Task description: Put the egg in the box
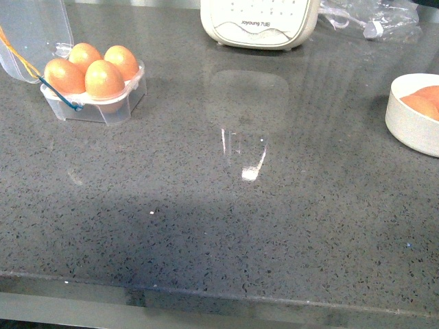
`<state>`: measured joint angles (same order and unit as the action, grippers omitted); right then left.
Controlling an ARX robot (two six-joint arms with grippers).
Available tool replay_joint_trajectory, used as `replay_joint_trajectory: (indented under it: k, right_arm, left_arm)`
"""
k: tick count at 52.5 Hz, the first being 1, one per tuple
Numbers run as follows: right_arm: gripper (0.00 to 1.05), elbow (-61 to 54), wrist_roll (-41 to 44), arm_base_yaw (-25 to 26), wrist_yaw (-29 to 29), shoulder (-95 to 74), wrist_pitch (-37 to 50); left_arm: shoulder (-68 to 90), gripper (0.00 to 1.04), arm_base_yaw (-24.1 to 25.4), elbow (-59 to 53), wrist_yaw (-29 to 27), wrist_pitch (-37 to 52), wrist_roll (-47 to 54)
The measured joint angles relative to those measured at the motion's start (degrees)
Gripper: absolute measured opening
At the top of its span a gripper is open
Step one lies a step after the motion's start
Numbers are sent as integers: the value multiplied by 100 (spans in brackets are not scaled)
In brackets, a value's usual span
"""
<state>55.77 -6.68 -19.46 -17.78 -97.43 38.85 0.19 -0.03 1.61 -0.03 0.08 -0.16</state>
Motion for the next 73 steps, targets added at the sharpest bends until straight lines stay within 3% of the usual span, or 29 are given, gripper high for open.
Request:
replay_joint_trajectory:
  k: [9, 19, 29, 37, 41, 43, 45, 61, 66, 70, 73]
  right_arm:
    - [97, -1722, 144, 905, 1373, 1655, 164]
    - [97, -2614, 518, 1705, 1862, 3206, -96]
    - [97, -3768, 828, 2570, 2507, 4111, 387]
    - [97, -4238, 754, 3222, 2487, 4728, 92]
    - [81, -4312, 730, 3582, 892, 5298, -713]
    - [74, -4428, 728, 3563, 446, 5519, -870]
    - [65, -4572, 728, 3456, 352, 5740, -957]
    - [3, -5128, 739, 2736, 1027, 6819, -1469]
    - [3, -5189, 728, 2616, 1132, 7034, -1593]
    - [3, -5259, 726, 2225, 1694, 7261, -1759]
    - [3, -5302, 723, 2033, 1753, 7407, -1858]
  left_arm:
    - [0, 98, 0, 0, 0, 0, 0]
    - [0, 98, 0, 0, 0, 0, 0]
    - [0, 98, 0, 0, 0, 0, 0]
    - [0, 98, 0, 0, 0, 0, 0]
    - [0, 98, 0, 0, 0, 0, 0]
    - [0, 98, 0, 0, 0, 0, 0]
    - [0, 98, 0, 0, 2, 0, 2]
    - [0, 98, 0, 0, -2, 0, 0]
    - [0, 98, 0, 0, -2, 0, 0]
    - [0, 98, 0, 0, 0, 0, 0]
    - [0, 98, 0, 0, -2, 0, 0]
